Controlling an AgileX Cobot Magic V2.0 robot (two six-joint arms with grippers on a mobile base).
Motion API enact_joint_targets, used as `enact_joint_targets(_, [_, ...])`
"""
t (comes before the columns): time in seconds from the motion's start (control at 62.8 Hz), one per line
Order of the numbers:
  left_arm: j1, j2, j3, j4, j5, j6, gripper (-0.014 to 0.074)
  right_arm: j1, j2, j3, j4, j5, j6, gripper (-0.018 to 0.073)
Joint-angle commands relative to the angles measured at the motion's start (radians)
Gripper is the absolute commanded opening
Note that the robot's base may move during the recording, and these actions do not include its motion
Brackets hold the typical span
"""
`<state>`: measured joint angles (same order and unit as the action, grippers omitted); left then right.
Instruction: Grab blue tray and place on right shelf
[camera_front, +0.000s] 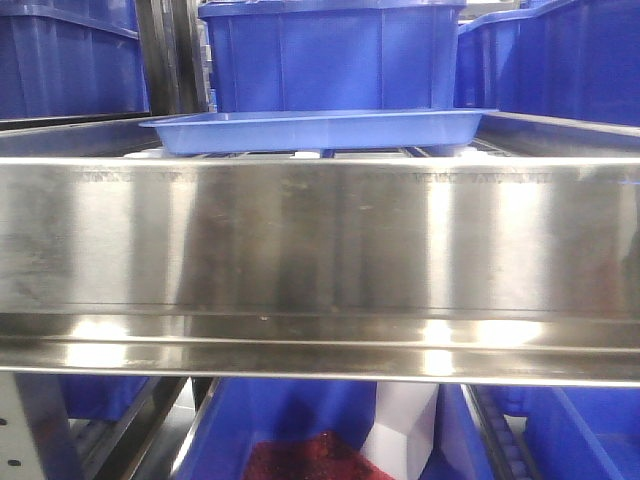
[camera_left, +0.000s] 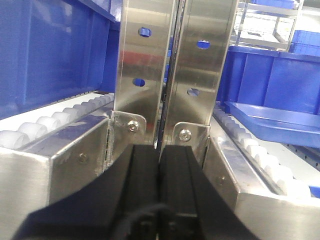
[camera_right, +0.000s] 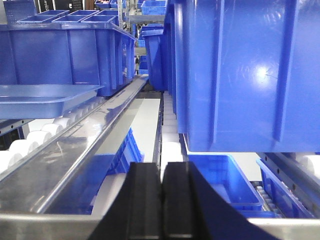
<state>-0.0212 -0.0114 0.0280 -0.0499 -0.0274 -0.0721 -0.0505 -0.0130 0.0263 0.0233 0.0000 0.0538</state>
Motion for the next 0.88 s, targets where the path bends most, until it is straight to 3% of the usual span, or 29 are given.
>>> enact_joint_targets(0.0, [0.000, -0.013, 0.031, -0.006, -0.091, 0.005, -0.0048, -0.006, -0.018, -0.021, 0.000, -0.080, -0.011, 0.0056])
enact_joint_targets(0.86, [0.000, -0.013, 0.031, -0.006, -0.091, 0.005, -0.0048, -0.006, -0.018, -0.021, 0.000, -0.079, -0.011, 0.0056])
